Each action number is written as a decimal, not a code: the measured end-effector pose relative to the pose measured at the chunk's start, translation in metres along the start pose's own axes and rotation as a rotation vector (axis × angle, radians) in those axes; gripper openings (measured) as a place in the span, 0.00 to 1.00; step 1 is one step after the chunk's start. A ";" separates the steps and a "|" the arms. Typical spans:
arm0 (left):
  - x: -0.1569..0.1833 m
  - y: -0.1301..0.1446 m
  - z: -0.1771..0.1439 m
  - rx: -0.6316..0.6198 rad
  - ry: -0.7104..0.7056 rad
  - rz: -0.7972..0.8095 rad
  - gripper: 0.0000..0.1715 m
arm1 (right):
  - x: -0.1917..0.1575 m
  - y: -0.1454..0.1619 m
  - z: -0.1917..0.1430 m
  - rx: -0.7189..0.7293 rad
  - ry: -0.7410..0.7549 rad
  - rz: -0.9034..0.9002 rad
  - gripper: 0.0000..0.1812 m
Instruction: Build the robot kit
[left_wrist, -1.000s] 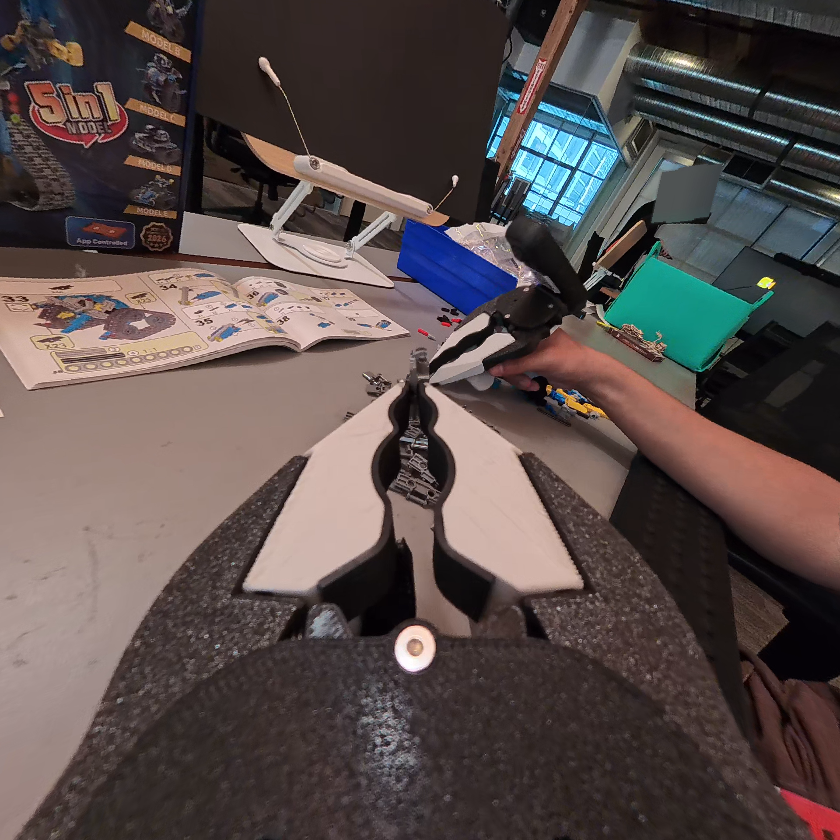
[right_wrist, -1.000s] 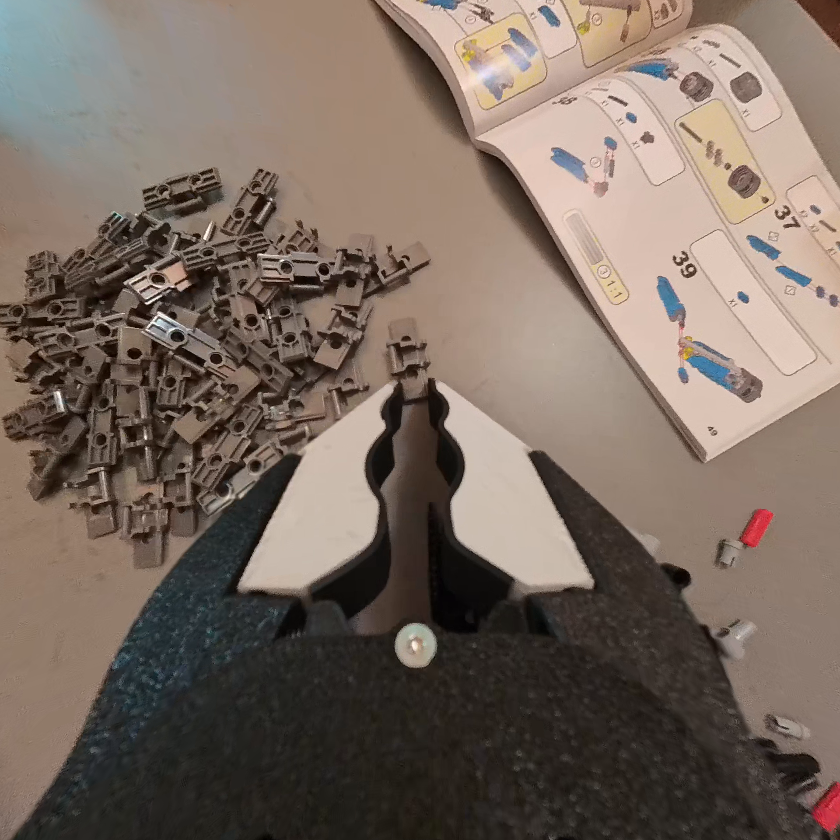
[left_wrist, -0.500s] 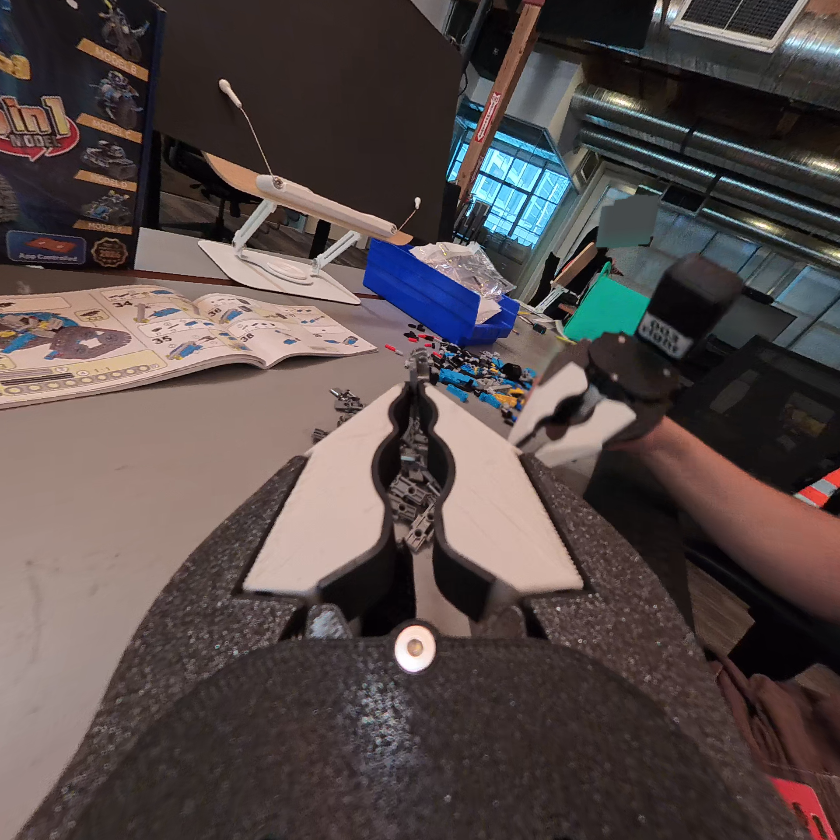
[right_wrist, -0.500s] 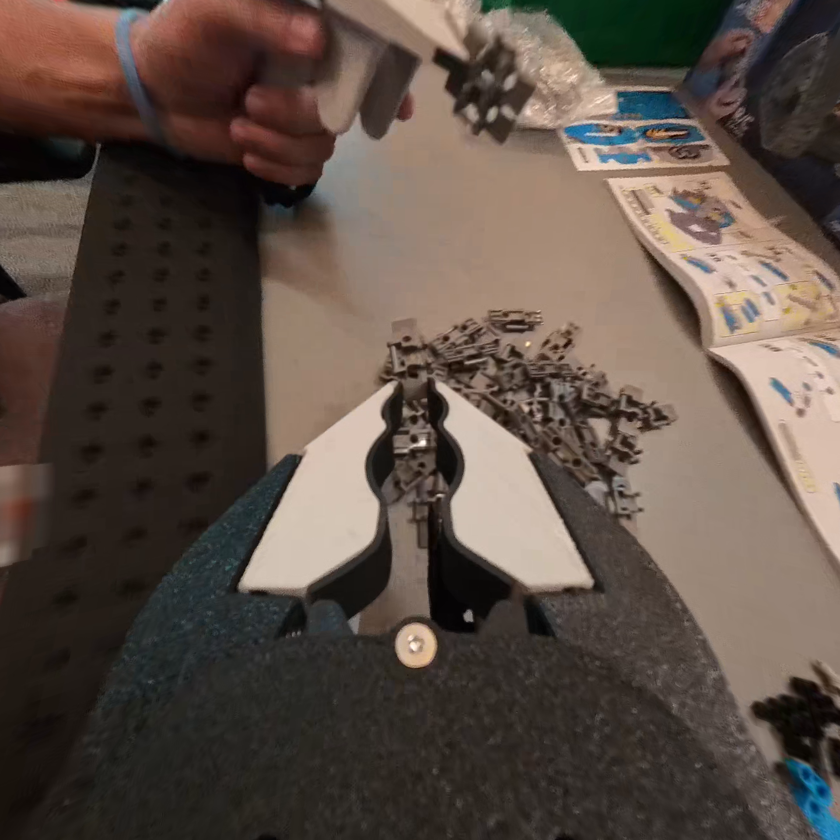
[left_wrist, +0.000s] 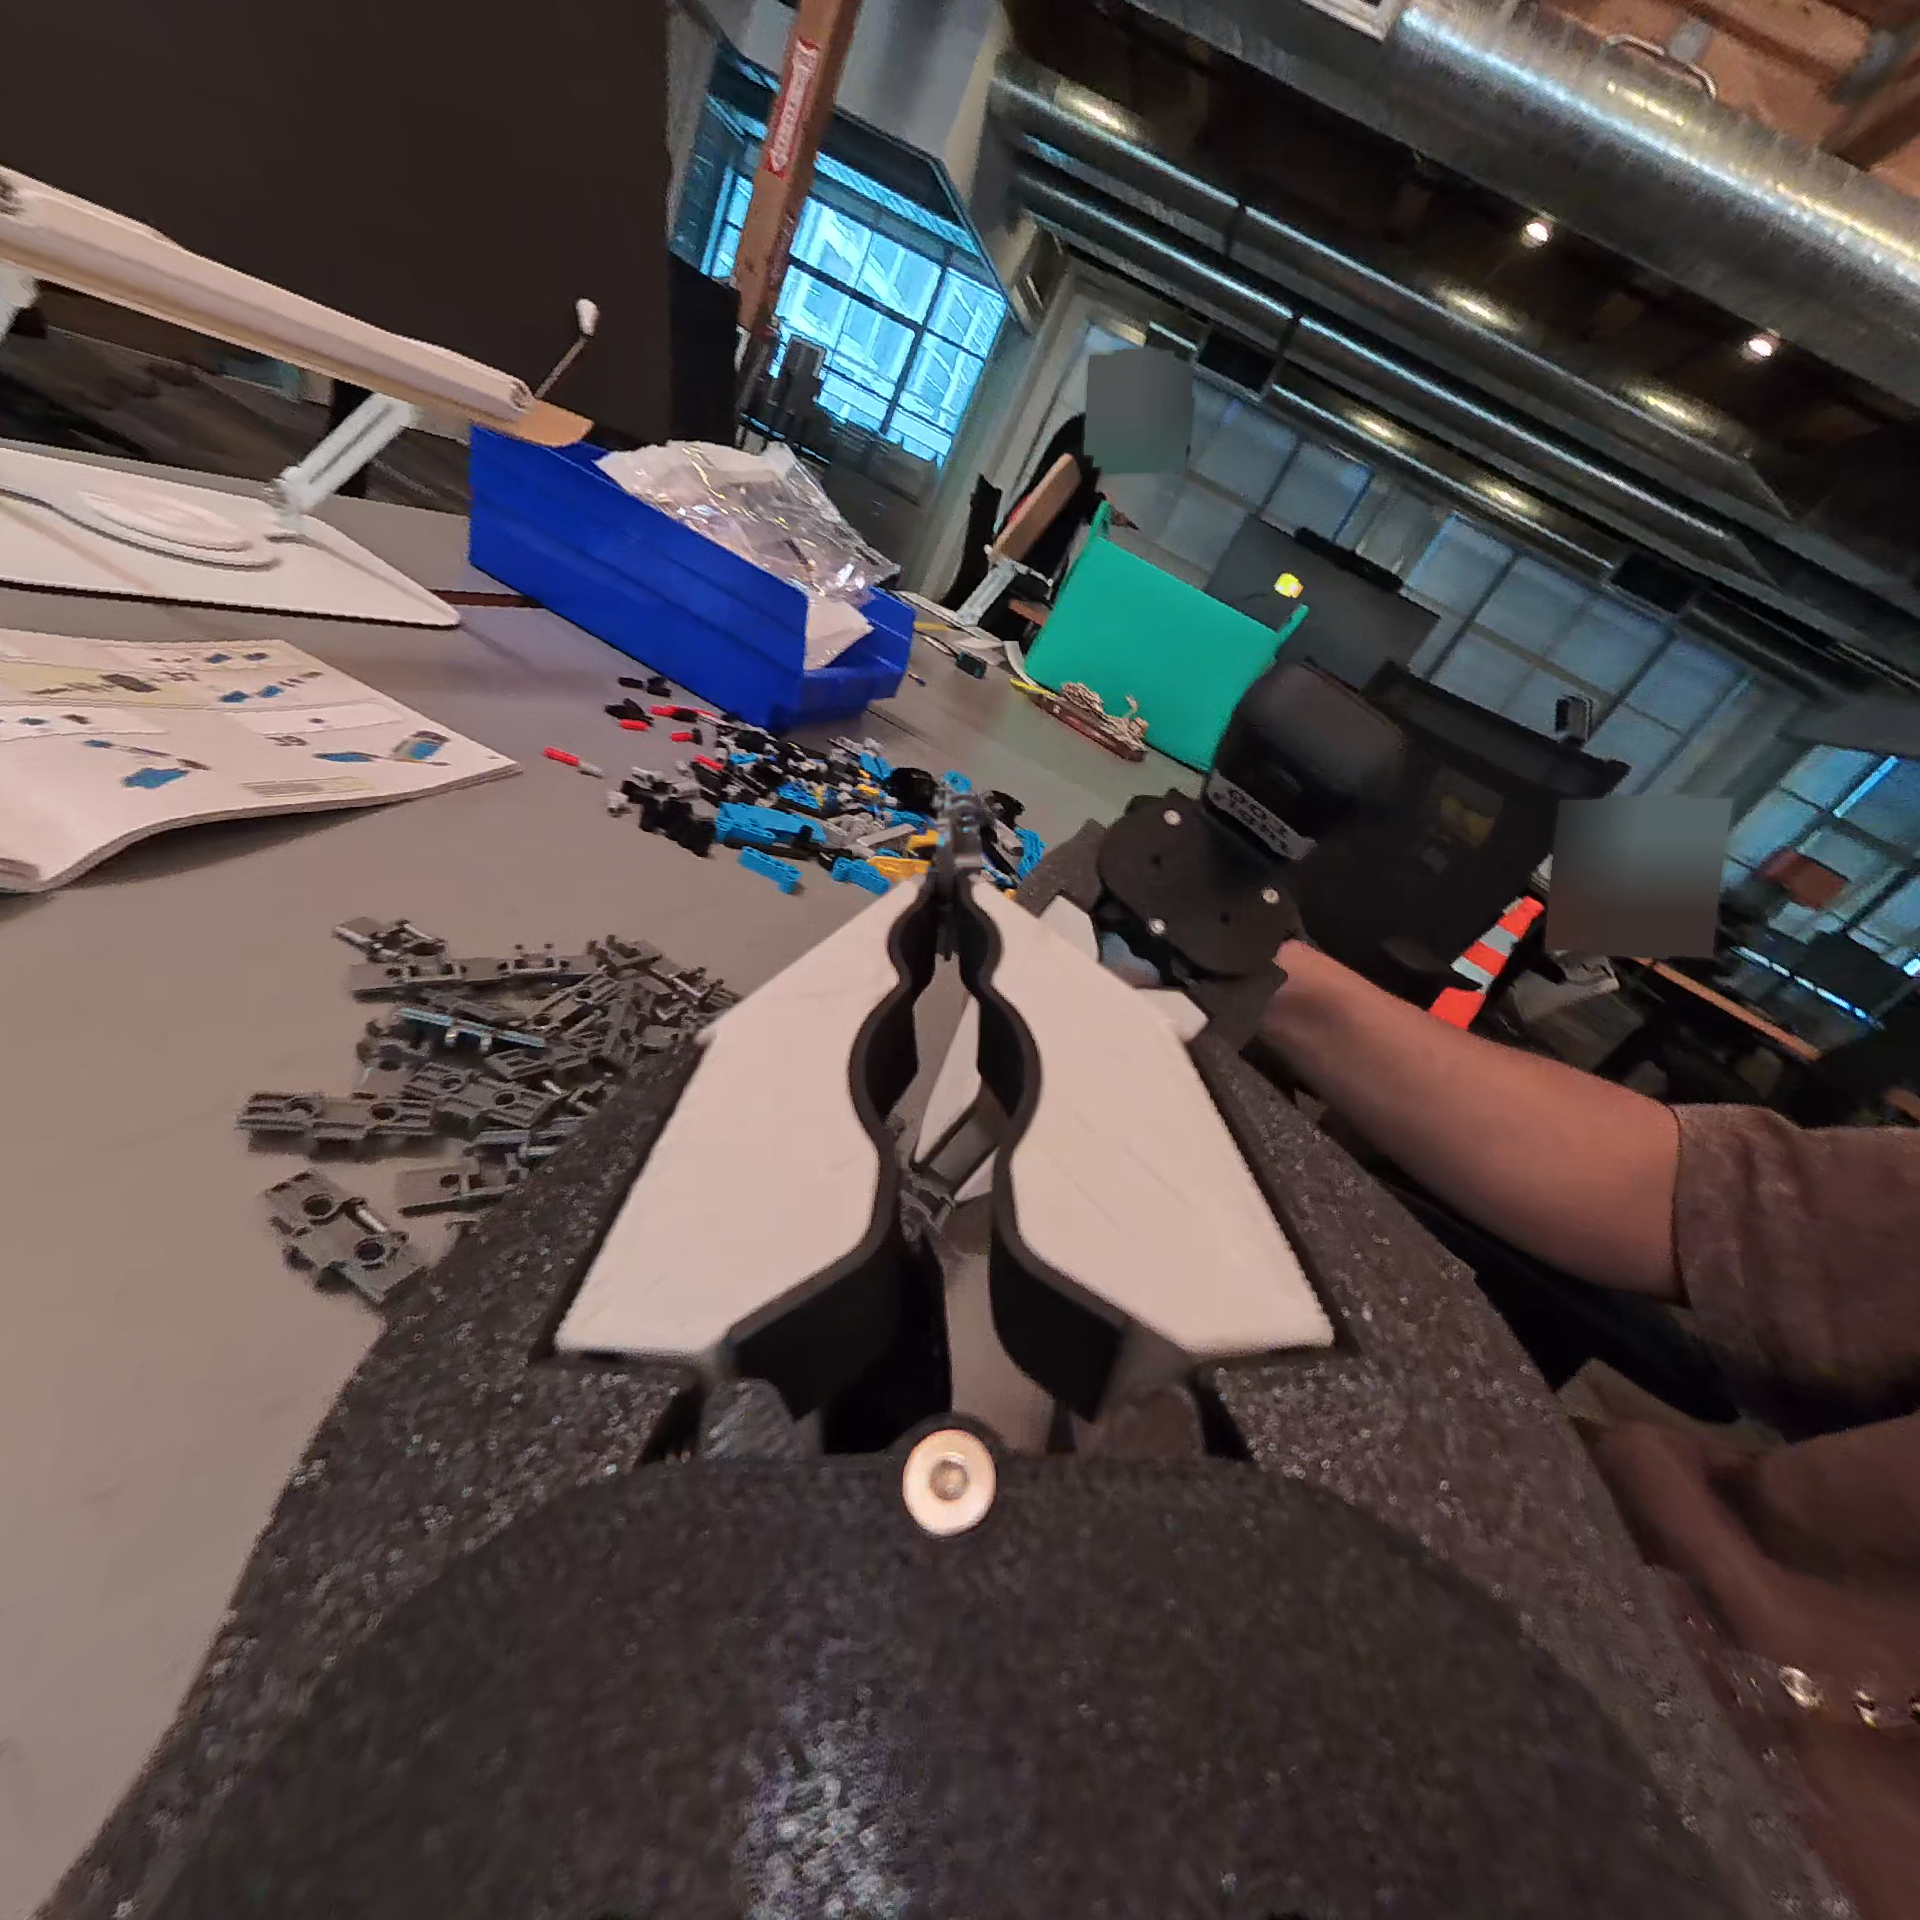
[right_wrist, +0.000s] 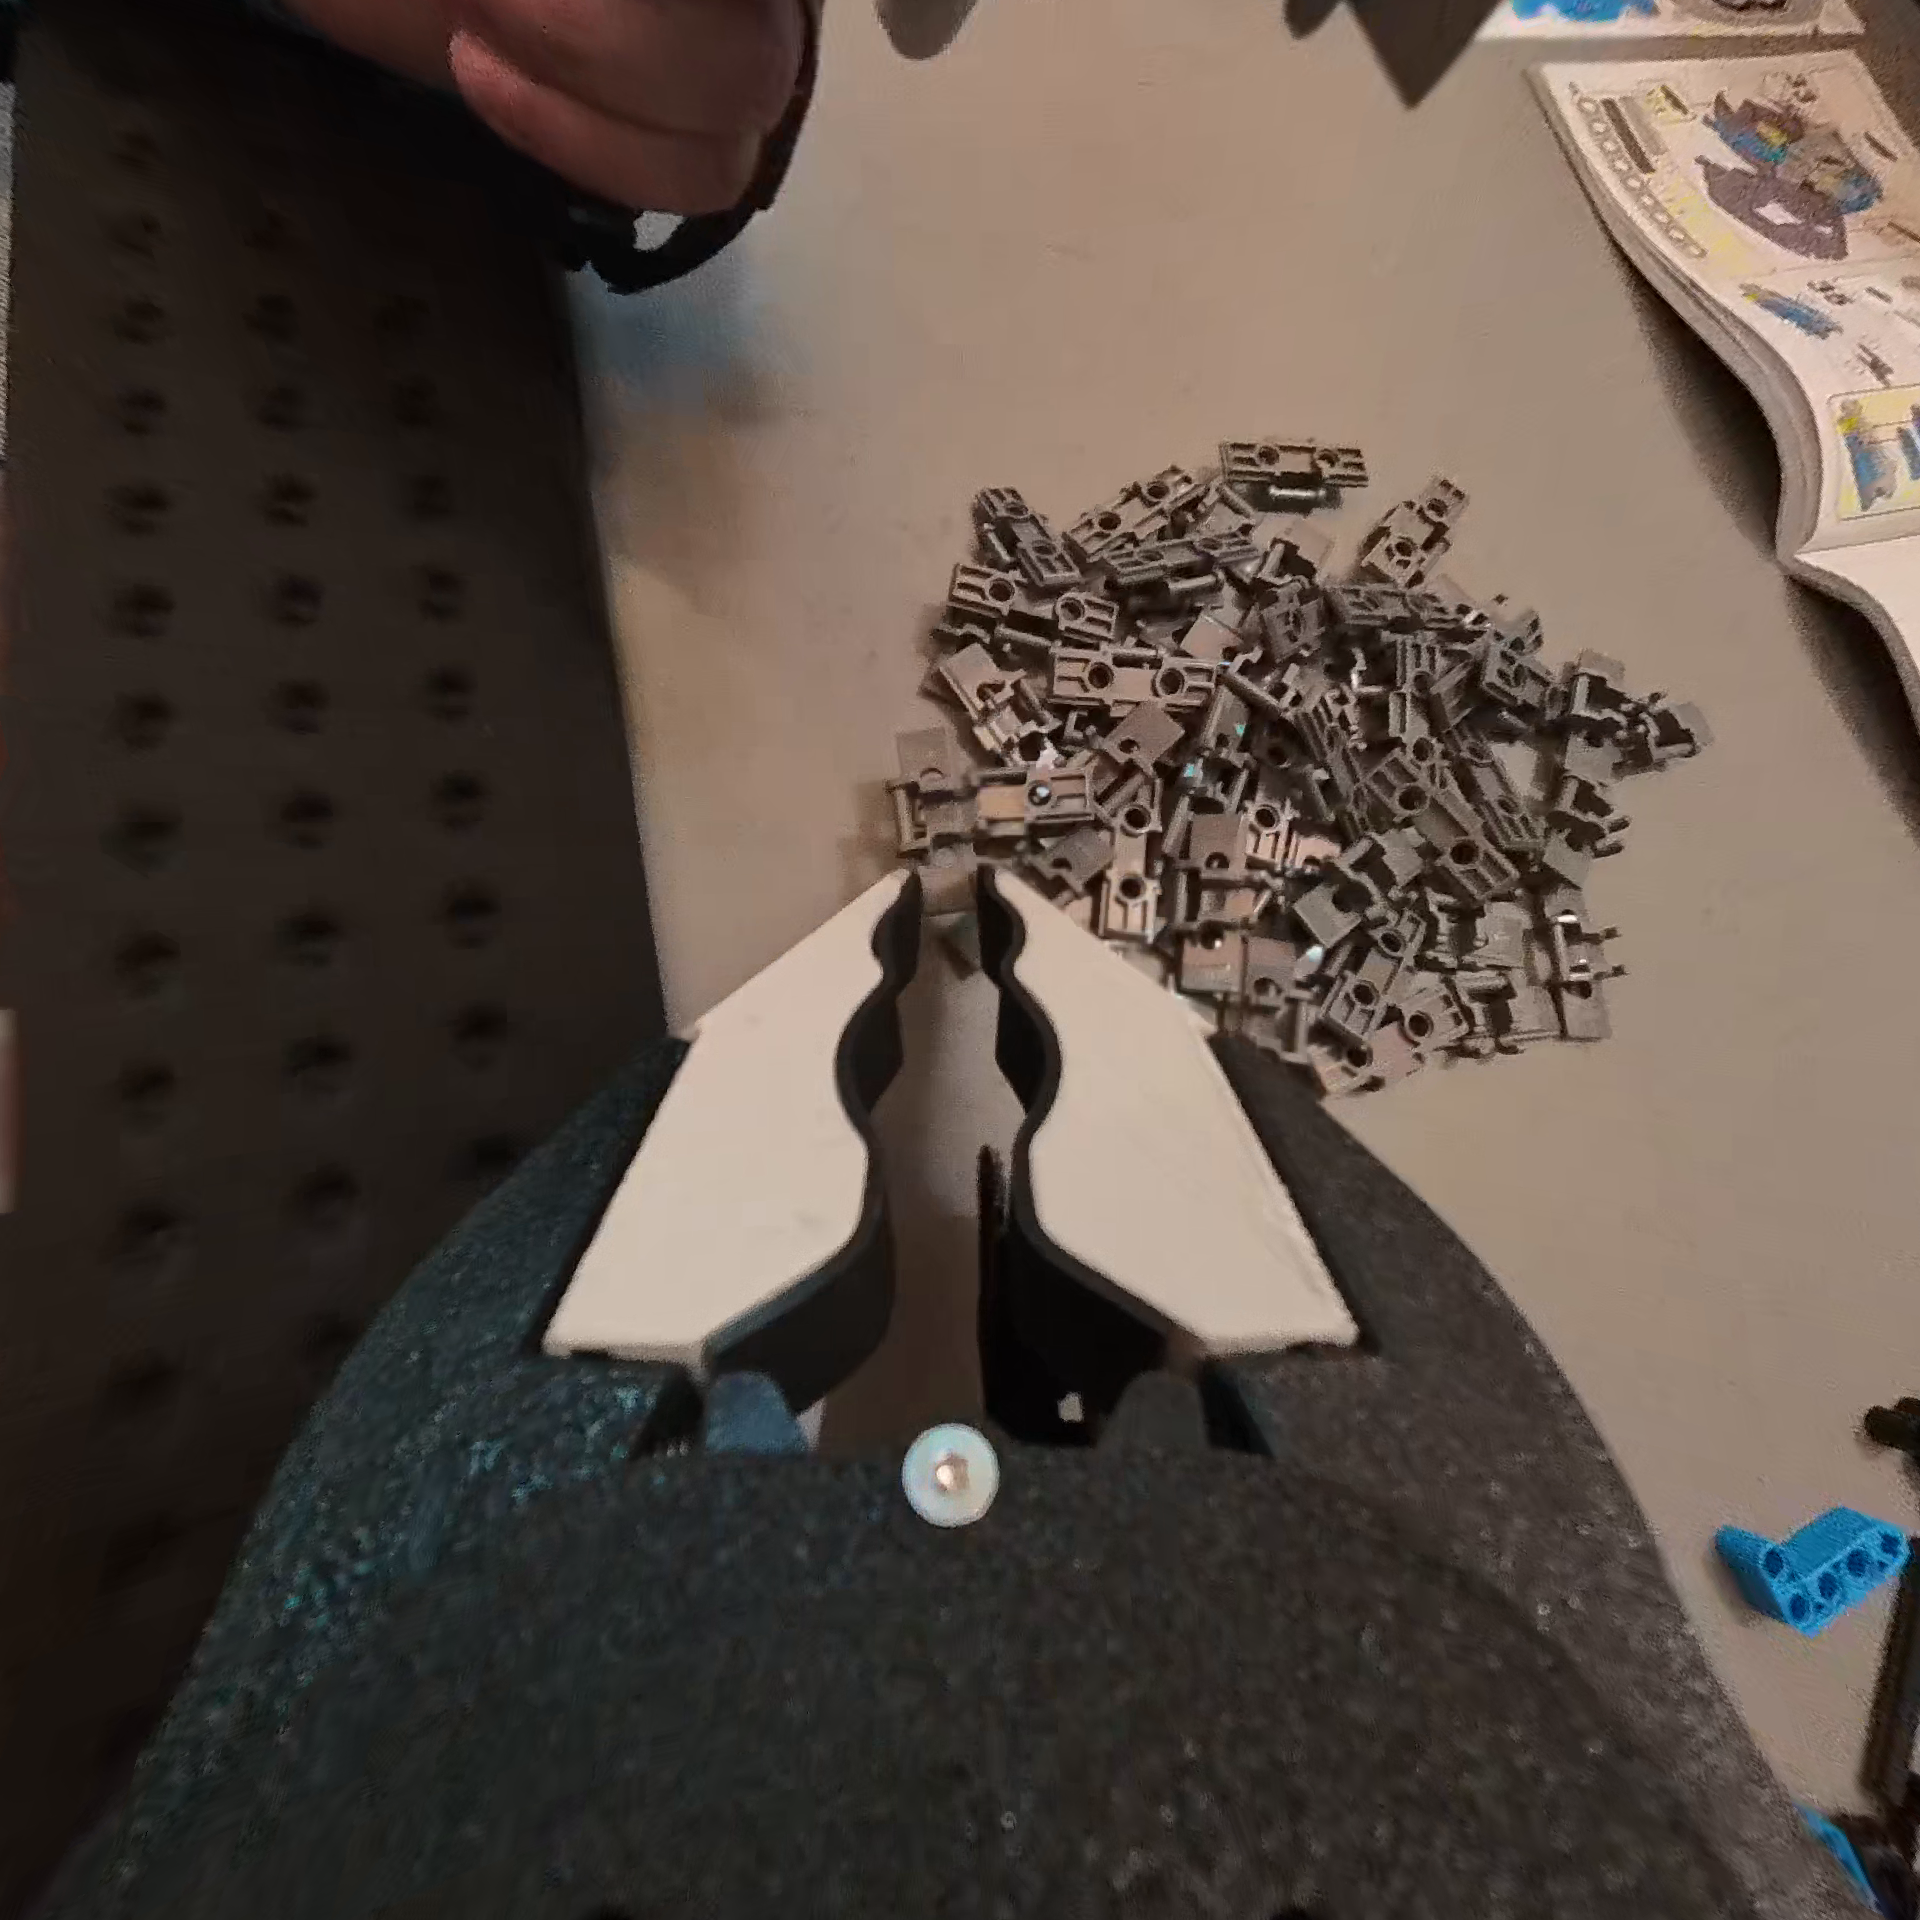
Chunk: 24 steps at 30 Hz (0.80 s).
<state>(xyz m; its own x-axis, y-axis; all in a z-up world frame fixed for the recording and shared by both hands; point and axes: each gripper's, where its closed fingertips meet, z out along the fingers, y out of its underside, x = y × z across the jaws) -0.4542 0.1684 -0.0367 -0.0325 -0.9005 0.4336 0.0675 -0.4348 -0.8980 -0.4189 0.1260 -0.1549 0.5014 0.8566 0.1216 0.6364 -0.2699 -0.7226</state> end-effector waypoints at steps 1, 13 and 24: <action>0.003 0.001 0.000 -0.007 0.013 0.005 0.02 | -0.001 -0.001 -0.001 0.010 -0.017 0.013 0.06; 0.007 0.001 -0.007 0.016 0.050 -0.049 0.02 | 0.004 -0.017 -0.002 0.076 -0.026 0.012 0.06; 0.008 -0.004 -0.011 0.040 0.147 -0.179 0.01 | 0.015 -0.037 -0.014 0.166 0.102 -0.133 0.06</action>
<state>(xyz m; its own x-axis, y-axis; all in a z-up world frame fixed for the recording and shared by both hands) -0.4661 0.1623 -0.0308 -0.1918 -0.8009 0.5673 0.0872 -0.5897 -0.8029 -0.4263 0.1427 -0.1168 0.4820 0.8285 0.2852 0.5996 -0.0745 -0.7969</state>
